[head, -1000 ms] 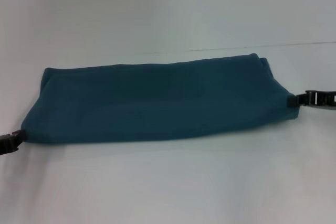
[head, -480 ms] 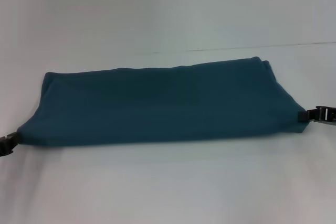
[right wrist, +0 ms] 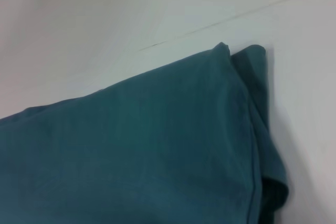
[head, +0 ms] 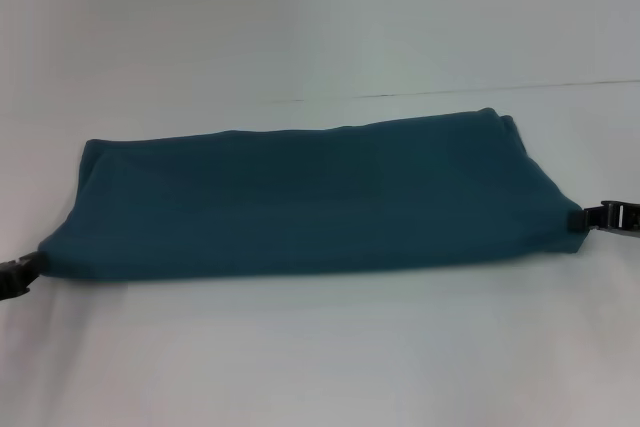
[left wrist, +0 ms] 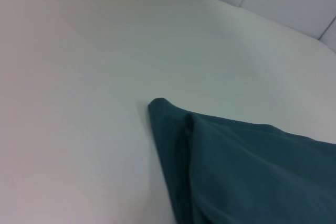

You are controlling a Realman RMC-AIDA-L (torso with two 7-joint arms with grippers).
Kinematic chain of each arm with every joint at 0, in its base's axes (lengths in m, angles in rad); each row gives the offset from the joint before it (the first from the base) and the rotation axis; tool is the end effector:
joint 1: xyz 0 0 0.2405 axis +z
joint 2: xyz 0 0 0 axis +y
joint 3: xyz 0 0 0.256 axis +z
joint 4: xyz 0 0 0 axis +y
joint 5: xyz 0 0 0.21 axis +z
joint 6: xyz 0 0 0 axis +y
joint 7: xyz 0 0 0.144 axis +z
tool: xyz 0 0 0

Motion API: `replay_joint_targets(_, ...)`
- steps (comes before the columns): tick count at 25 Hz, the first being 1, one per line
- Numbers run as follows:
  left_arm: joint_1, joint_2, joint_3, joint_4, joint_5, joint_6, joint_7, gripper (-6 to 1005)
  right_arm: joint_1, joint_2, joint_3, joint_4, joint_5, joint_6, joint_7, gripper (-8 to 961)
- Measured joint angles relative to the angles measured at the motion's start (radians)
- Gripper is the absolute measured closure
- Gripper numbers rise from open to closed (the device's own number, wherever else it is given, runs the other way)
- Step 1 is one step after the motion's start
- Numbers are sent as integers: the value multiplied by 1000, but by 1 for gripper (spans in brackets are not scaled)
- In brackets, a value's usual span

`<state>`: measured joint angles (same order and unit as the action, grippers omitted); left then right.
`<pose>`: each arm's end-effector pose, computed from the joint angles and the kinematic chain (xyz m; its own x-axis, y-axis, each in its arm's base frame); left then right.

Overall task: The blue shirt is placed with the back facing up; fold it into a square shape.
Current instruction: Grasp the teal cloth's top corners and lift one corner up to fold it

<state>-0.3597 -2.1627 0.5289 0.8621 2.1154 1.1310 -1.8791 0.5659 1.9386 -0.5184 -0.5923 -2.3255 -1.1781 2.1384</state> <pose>-0.3569 0.3244 0.0400 0.3849 0.6305 0.6741 0.9212 -0.2169 -0.3231 0.3551 0.3678 0.0649 0.2729 -0.7974 -0.5382 -0.9552 -0.1581 -0.2501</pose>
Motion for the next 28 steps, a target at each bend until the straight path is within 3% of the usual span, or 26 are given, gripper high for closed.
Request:
replay_joint_targets(5,-5,5,-9,0,0,63,-5,998,1,-4,0,-17,17,-19,-11,899)
replay_joint_targets(13,-1,15,-112,21,0,139,-24,849,-14,2,0,-105,83,-59,-15,792)
replay_joint_targets(19,-5,35,-137,26,63,196,-146,623,23,0,-10,-114,122,-86,-15,581)
replay_joint_targets(24,-24,43,-136,35,165,251,-226,430,68,0,-50,-109,116,-88,-15,334)
replay_joint_targets(28,-32,45,-133,22,201,265,-258,391,94,8,-79,-108,117,-78,-24,181)
